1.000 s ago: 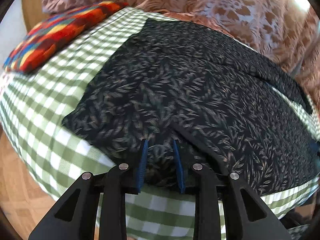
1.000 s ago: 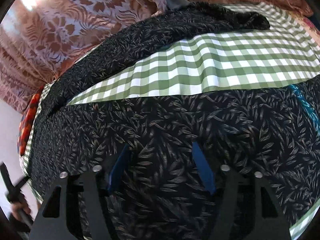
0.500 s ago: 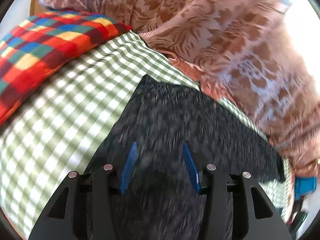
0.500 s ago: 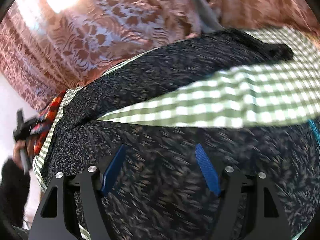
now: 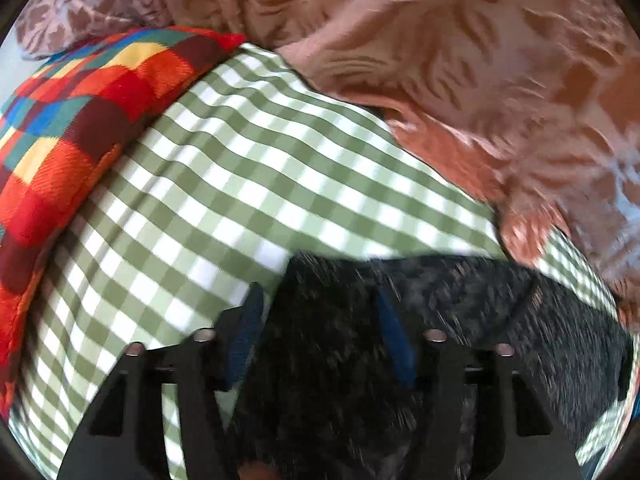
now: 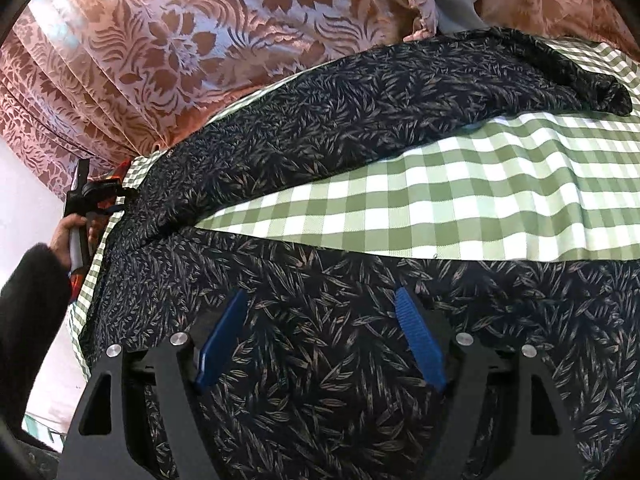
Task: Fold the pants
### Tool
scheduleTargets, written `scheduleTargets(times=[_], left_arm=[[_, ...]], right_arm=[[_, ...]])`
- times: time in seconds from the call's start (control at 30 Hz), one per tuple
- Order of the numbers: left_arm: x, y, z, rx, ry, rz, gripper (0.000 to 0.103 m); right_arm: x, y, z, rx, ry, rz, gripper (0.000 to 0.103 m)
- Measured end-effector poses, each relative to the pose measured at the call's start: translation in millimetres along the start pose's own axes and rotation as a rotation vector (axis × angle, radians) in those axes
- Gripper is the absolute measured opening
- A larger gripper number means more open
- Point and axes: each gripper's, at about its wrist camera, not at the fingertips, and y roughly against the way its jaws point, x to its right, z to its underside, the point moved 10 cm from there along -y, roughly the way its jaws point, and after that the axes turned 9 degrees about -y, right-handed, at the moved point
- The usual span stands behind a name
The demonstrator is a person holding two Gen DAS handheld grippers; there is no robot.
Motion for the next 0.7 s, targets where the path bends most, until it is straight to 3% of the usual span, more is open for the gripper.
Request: scheduleTargets(times=[0.07, 0.1, 0.13, 0.2, 0.37, 0.47, 0.6, 0.7], left_arm=[[-0.6, -8.3, -1.4, -0.014, 0.006, 0.004, 0.038], [2.4, -9.5, -1.3, -0.012, -0.018, 0.003, 0.029], [5.9, -7.9, -1.3, 0.002, -0.045, -0.003, 0.018], [15.3, 5.7, 0.6, 0.051, -0.091, 0.007, 0.011], [30.8, 70.5, 13.4, 0.22, -0.13, 0.089, 0.009], [49.3, 130.0, 37.8, 0.343, -0.179, 0.18, 0.009], [72.9, 187.0, 76.9, 0.446, -0.23, 0.295, 0.009], [86.9, 217.4, 114.4, 0.473, -0.265, 0.369, 0.009]], right_arm=[[-0.3, 0.1, 0.5, 0.001, 0.0, 0.005, 0.077], [-0.4, 0.1, 0.7, 0.001, -0.001, 0.006, 0.078], [0.0, 0.4, 0.7, 0.001, -0.001, 0.009, 0.078], [-0.3, 0.2, 0.6, 0.002, 0.001, 0.014, 0.078], [-3.3, 3.0, -1.1, 0.012, 0.004, 0.015, 0.078], [-8.8, 6.0, -4.0, 0.023, 0.016, 0.007, 0.078], [-23.6, 7.9, -13.6, 0.026, 0.045, -0.025, 0.078], [-34.2, 3.0, -27.7, -0.005, 0.004, -0.098, 0.076]])
